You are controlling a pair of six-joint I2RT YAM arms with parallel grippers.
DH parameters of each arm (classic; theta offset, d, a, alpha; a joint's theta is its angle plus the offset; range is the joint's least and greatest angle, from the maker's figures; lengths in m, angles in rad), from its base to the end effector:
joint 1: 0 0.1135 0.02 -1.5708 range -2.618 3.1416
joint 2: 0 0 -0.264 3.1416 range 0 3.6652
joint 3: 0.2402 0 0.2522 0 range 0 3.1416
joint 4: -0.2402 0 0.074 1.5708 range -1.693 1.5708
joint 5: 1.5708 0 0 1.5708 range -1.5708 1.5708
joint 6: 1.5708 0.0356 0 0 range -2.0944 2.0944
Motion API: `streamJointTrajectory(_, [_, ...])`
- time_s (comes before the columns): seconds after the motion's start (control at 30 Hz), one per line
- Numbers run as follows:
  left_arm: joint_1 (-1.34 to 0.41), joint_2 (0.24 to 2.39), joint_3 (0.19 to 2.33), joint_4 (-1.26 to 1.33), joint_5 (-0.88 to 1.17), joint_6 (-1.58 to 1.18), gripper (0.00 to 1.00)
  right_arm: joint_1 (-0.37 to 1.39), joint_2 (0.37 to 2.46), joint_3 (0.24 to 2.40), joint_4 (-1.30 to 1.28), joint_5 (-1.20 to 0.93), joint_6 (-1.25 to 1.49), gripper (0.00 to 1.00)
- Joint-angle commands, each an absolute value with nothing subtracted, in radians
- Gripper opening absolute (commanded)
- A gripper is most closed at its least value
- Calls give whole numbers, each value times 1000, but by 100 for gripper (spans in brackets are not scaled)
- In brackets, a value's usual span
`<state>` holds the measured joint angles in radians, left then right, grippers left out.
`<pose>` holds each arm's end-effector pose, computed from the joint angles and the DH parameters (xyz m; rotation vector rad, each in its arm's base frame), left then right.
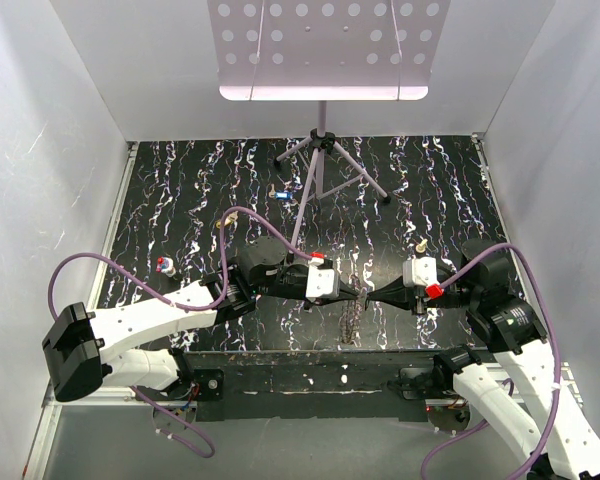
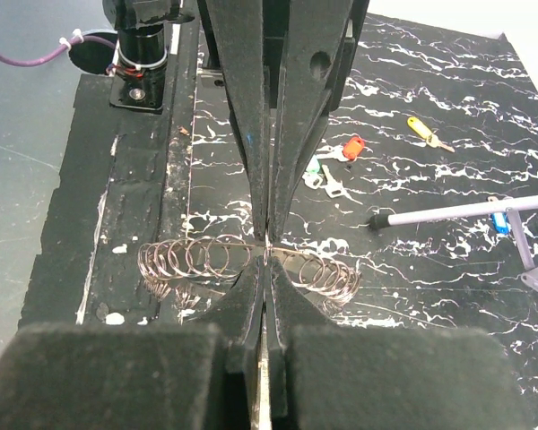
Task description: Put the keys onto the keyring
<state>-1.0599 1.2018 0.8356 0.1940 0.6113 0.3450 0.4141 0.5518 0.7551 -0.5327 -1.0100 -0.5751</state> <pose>0.1174 -0.2513 0.3104 1.5015 1.0470 -1.0437 0.0894 0.0722 0.3301 -1.3926 1.1725 0.8356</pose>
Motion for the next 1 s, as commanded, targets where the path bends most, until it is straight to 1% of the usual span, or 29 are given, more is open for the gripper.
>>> streamJointTrajectory(0.0, [-1065, 1178, 876, 202, 600, 354, 0, 420, 561, 764, -485, -1037, -561, 1])
streamJointTrajectory(0.37, [-1062, 1163, 861, 244, 604, 328, 0, 422, 581, 761, -518, -1034, -584, 1])
streamJointTrajectory(0.63, [-1048, 1160, 850, 258, 618, 314, 0, 423, 584, 769, -575, -1058, -660, 1])
streamJointTrajectory(0.97, [-1043, 1167, 853, 261, 635, 299, 0, 425, 598, 775, -565, -1071, -675, 1])
